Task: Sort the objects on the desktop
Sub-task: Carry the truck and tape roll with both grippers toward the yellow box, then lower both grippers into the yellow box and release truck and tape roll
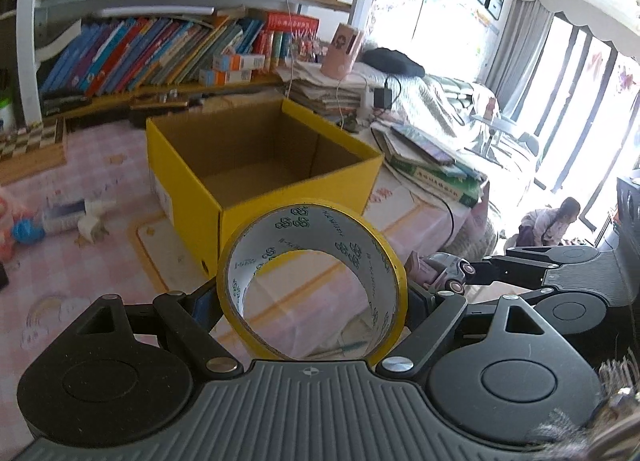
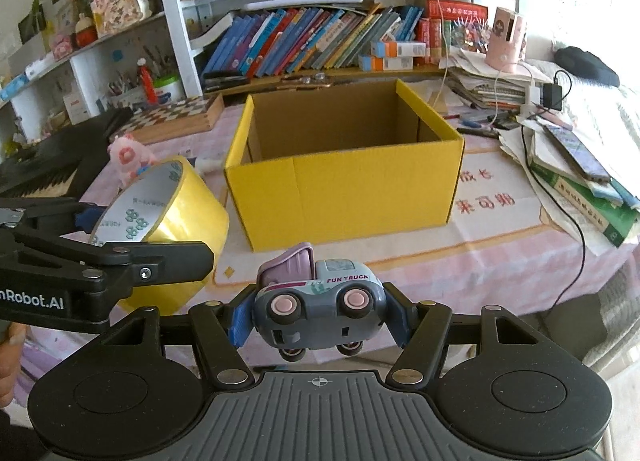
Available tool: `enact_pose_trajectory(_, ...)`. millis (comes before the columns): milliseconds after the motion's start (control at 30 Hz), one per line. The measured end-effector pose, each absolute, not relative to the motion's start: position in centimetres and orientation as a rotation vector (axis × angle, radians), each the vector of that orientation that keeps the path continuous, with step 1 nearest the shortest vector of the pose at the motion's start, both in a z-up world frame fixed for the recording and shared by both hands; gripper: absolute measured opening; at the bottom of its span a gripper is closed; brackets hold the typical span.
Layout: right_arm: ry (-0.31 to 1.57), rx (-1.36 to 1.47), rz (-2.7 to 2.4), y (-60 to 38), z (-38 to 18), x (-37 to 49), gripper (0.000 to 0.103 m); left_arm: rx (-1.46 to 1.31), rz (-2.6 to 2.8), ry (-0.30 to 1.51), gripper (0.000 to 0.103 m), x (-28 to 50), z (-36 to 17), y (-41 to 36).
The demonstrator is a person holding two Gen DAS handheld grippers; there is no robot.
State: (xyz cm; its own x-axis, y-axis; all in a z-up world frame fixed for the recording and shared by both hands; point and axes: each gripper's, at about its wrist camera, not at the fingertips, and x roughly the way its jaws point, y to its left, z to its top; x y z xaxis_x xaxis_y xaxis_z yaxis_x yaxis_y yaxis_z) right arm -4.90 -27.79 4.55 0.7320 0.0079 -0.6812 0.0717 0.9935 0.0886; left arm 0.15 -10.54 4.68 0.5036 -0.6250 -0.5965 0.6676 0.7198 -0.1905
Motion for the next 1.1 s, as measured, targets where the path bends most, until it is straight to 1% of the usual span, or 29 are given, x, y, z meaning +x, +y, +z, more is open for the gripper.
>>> enact_pose_trajectory(400, 0.680, 0.001, -0.027, -29.7, 6.8, 1.4, 0.065, 0.047, -0.790, 0.619, 0.084, 6.1, 6.5, -11.8)
enact_pose_trajectory(567, 0.678, -0.047, 0.006, -30.7, 7.2, 4.7, 0.065, 0.033, -0.786, 0.602, 0.084, 9.5, 7.1, -12.5)
enact_pose_trajectory(800, 0.693, -0.154, 0.072, -31.8, 7.3, 9.9, 0.065, 0.083, -0.792, 0.575, 0.084, 13.2, 7.3, -14.5)
enact_pose_trajectory(967, 0.705, -0.333, 0.154, -31.5, 6.7, 14.0, 0.065, 0.177, -0.815, 0.576, 0.084, 16.5, 6.7, -16.8)
enact_pose_trajectory(1100, 0.746, -0.522, 0.260, -30.7, 5.1, 16.8, 0.065, 0.258, -0.845, 0.634, 0.084, 19.3, 5.6, -18.6)
